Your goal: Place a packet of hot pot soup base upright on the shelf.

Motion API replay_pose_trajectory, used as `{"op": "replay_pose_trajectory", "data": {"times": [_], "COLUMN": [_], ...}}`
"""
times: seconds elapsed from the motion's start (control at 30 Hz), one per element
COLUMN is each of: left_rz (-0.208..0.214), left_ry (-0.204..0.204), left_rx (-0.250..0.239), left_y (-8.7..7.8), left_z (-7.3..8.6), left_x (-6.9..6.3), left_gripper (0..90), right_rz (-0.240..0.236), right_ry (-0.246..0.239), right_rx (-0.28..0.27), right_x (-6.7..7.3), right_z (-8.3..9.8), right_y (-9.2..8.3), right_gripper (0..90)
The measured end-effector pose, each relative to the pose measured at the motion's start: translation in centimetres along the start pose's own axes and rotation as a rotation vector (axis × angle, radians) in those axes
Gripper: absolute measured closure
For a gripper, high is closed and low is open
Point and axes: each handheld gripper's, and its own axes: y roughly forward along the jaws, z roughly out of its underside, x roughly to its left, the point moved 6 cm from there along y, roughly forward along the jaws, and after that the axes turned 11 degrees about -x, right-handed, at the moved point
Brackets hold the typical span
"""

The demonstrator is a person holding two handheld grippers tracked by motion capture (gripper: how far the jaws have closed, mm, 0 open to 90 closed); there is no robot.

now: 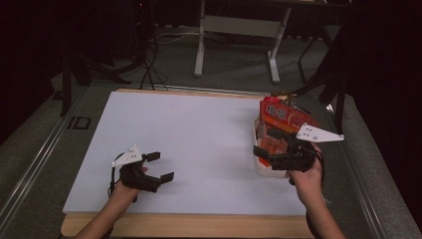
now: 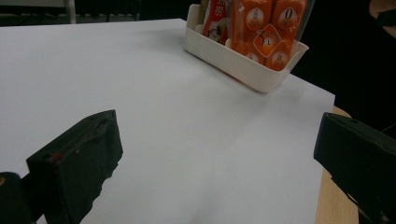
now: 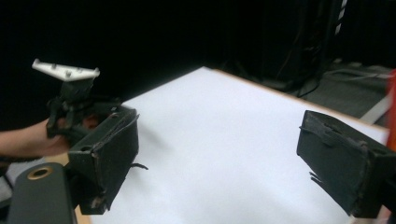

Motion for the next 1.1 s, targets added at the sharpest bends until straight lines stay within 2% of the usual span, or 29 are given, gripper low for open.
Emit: {"op": "replay_pose_trajectory", "data": {"times": [0.13,0.2,0.37,0.43,0.6,0.77,0.83,1.1], "left_rz": [0.000,0.002,0.000,0.003,0.002,0.001,0.004,0.006], "left_ry": [0.002,0.002,0.008,0.008,0.010,0.016,0.020,0.020], "left_rx": [0.002,0.002,0.005,0.003,0.005,0.009,0.015,0.019], "left_y": [0.0,0.0,0.0,0.0,0.0,0.0,0.1,0.1], "left_z": [0.0,0.0,0.0,0.0,0.0,0.1,0.2,0.3], "left_x": [0.0,0.0,0.0,0.0,0.0,-0.1,-0.1,-0.2], "left_gripper": [0.7,0.7,0.7,0.7,0.7,0.7,0.7,0.7], "right_rz": [-0.009,-0.022,-0.011,-0.021,-0.015,-0.034,-0.033,-0.037], "right_ry": [-0.009,0.002,-0.014,-0.013,-0.028,-0.024,-0.051,-0.066], "right_rx": [0.039,0.057,0.114,0.127,0.148,0.179,0.205,0.245], "right_x": [0.4,0.6,0.9,1.0,1.2,1.5,1.7,1.7], "right_z": [1.7,2.5,4.4,5.0,6.5,7.8,8.7,10.3], "right_y": [0.9,1.4,2.2,2.4,2.7,2.7,2.8,2.5], "right_gripper": [12.2,11.0,10.9,10.9,11.0,11.0,11.0,11.0]}}
